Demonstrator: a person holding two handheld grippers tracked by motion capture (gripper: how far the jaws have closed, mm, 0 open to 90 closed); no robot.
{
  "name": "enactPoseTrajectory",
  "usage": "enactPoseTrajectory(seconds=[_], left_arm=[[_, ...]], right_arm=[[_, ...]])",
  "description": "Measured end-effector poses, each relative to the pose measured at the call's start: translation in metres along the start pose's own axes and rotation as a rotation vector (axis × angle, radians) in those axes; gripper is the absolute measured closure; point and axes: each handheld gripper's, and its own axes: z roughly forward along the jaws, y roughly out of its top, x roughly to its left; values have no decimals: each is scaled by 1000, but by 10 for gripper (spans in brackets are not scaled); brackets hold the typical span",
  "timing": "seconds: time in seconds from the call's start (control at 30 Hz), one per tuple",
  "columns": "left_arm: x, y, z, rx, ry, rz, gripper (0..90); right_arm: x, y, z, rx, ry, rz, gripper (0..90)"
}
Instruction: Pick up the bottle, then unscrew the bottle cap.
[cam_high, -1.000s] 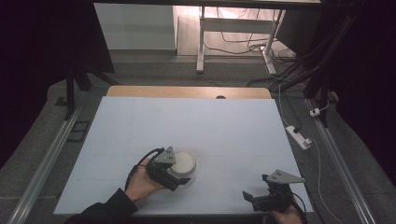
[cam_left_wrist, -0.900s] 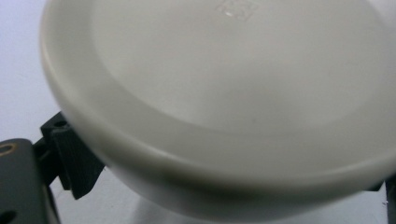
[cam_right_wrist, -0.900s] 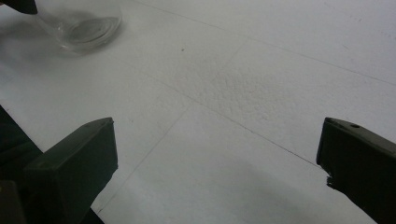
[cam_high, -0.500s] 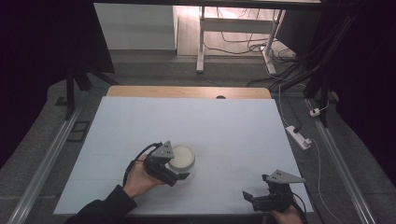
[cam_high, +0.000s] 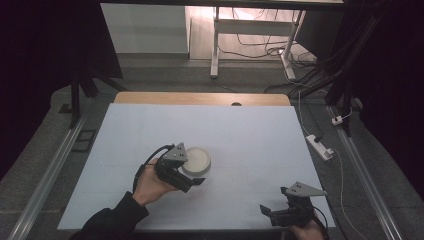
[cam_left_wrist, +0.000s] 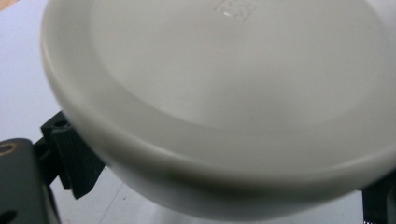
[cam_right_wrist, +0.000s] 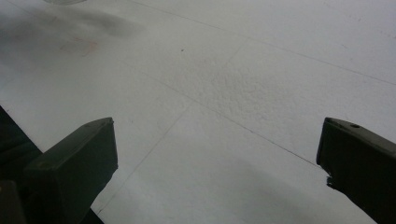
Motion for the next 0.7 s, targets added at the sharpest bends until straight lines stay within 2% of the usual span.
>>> enactPoseTrajectory(seconds=[0.3,0.7], left_arm=[[-4,5,-1,16,-4,22,77],[-8,8,-5,7,-8,21,77]], right_arm=[[0,0,0,-2,0,0,0],[1,0,-1,-12,-7,-4,0]])
